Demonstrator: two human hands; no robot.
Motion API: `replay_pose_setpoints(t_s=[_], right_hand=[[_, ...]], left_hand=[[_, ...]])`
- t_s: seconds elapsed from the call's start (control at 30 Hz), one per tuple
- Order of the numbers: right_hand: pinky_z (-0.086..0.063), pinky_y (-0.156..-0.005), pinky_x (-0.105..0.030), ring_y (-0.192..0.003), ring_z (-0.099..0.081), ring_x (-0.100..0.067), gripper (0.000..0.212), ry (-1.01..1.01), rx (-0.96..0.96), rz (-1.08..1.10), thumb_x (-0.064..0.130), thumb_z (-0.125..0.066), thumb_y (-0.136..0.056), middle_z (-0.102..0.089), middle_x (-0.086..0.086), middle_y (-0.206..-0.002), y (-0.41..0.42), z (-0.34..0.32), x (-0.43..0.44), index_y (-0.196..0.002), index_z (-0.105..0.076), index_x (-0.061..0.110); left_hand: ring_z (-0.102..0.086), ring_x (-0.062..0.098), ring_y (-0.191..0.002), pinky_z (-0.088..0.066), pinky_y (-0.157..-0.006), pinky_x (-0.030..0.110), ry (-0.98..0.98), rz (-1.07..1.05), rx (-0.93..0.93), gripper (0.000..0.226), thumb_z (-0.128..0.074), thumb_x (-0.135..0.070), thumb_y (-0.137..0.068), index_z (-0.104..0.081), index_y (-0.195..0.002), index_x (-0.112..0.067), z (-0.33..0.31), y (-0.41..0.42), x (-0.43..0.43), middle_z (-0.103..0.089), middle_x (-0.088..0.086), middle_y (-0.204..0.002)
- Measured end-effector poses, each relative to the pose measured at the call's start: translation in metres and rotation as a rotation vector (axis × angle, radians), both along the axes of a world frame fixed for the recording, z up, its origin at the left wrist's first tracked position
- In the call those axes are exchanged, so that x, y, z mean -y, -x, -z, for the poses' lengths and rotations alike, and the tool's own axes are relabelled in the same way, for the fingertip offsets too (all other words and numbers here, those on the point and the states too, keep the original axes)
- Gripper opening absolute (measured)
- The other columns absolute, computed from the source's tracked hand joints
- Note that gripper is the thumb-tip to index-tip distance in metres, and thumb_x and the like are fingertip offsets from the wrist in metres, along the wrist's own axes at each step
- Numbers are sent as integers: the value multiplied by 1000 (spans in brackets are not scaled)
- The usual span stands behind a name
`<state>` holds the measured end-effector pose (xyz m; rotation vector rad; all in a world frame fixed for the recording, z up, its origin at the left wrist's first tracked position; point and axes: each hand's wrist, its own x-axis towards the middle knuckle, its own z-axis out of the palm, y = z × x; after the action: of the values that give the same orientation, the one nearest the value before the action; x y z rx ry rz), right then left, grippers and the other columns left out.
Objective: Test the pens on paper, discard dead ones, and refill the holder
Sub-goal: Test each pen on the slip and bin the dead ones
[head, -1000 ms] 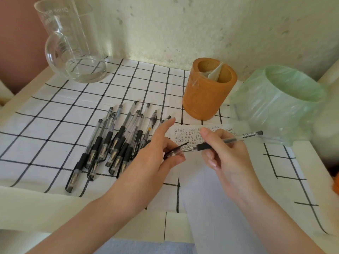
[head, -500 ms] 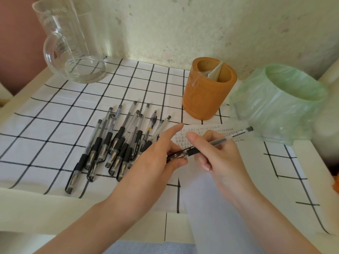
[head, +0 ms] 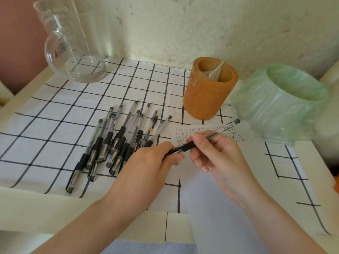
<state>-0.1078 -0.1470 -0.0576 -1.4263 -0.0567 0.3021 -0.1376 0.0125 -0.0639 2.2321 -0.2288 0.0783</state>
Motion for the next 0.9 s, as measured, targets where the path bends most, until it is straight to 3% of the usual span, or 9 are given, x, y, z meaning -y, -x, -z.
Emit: replay_pose_setpoints(t_s=[0.2,0.33,0.47,0.57,0.63,0.77,0.9], right_hand=[[-35,-41,-17,-41,-45,-12,27,9,6,-6,26,-60,-79,-56,-5,-53,2,-2,-1,-85,-63,0],[-37,-43,-19,-45,-45,-14,28,-63,-104,19,28,-55,-85,-55,-5,-54,1,5,-8,-81,-63,2],[-47,-51,-21,-56,-56,-15,29,-171,-184,79,29,-54,-87,-63,-7,-62,-13,4,-5,-85,-64,2],[-55,-58,-21,-62,-65,-16,28,-194,-256,152,25,-53,-93,-69,-11,-69,-27,1,6,-86,-63,0],[-58,-64,-24,-73,-71,-20,31,-200,-284,119,22,-51,-95,-73,-17,-81,-34,-1,11,-95,-62,-6],[-59,-69,-27,-86,-72,-28,35,-159,-277,55,12,-48,-96,-71,-26,-97,-40,-5,17,-118,-51,-16],[-57,-62,-25,-78,-72,-23,32,-103,-244,80,10,-48,-96,-72,-22,-92,-39,-6,17,-115,-53,-15]], left_hand=[[-38,12,-44,-29,-44,24,91,15,-35,25,-47,-37,-87,-57,-73,-19,2,2,-1,-46,-1,-51],[-43,9,-46,-32,-46,21,12,2,-64,32,-44,-47,-84,-56,-74,-20,2,-3,2,-49,-5,-52],[-49,-5,-51,-40,-50,16,-133,-69,-11,54,-31,-68,-71,-56,-98,-28,-6,-9,-8,-60,-11,-70],[-46,2,-50,-40,-48,18,-302,-180,154,30,-46,-50,-85,-57,-95,-24,-5,-11,-22,-54,-12,-73],[-49,11,-49,-40,-42,23,-412,-207,223,19,-60,-35,-83,-58,-89,-17,-2,-13,-27,-52,-8,-75],[-52,16,-50,-33,-37,19,-527,-225,177,28,-69,-37,-75,-57,-87,-15,6,-12,-30,-55,-1,-80],[-50,12,-59,-25,-42,14,-578,-267,102,29,-60,-46,-82,-53,-93,-20,5,-12,-27,-50,-6,-85]])
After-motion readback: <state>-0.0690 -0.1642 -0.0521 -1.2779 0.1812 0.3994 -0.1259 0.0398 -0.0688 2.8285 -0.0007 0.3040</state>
